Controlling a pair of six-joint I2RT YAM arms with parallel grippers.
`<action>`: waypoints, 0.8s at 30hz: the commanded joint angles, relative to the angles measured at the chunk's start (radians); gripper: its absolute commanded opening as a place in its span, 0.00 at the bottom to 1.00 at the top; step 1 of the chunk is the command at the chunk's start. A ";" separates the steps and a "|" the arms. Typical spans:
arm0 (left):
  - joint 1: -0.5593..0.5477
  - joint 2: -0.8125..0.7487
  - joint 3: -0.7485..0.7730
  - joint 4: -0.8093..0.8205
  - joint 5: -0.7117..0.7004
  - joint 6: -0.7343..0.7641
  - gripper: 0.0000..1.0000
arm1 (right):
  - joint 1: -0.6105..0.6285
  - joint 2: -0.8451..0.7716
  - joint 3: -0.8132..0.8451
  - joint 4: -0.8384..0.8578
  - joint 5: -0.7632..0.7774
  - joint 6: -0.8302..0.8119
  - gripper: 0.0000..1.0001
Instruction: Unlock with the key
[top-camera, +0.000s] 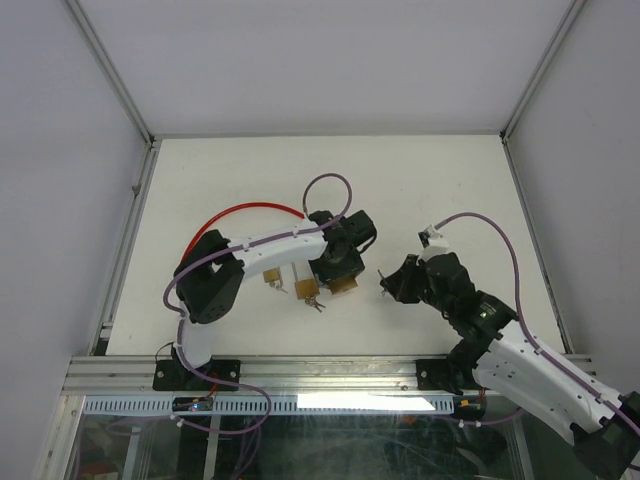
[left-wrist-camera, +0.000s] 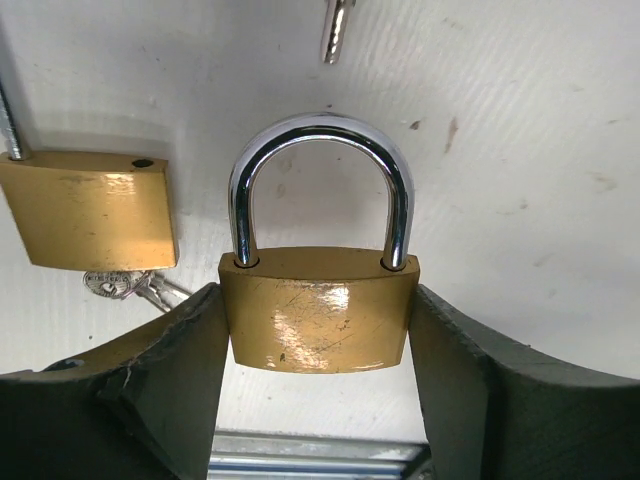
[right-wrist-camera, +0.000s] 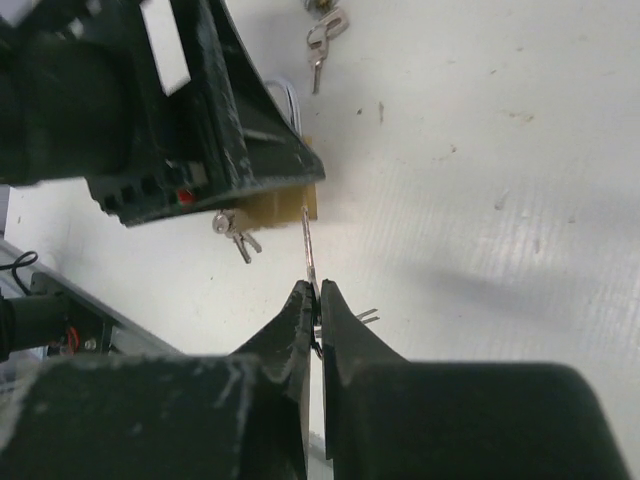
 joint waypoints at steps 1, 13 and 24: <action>0.037 -0.175 -0.015 0.082 0.021 -0.037 0.39 | -0.002 0.023 0.045 0.083 -0.123 0.022 0.00; 0.063 -0.299 -0.073 0.177 0.093 -0.048 0.38 | -0.001 0.135 -0.004 0.327 -0.316 0.113 0.00; 0.066 -0.371 -0.145 0.270 0.115 -0.088 0.36 | -0.001 0.198 -0.011 0.330 -0.298 0.143 0.00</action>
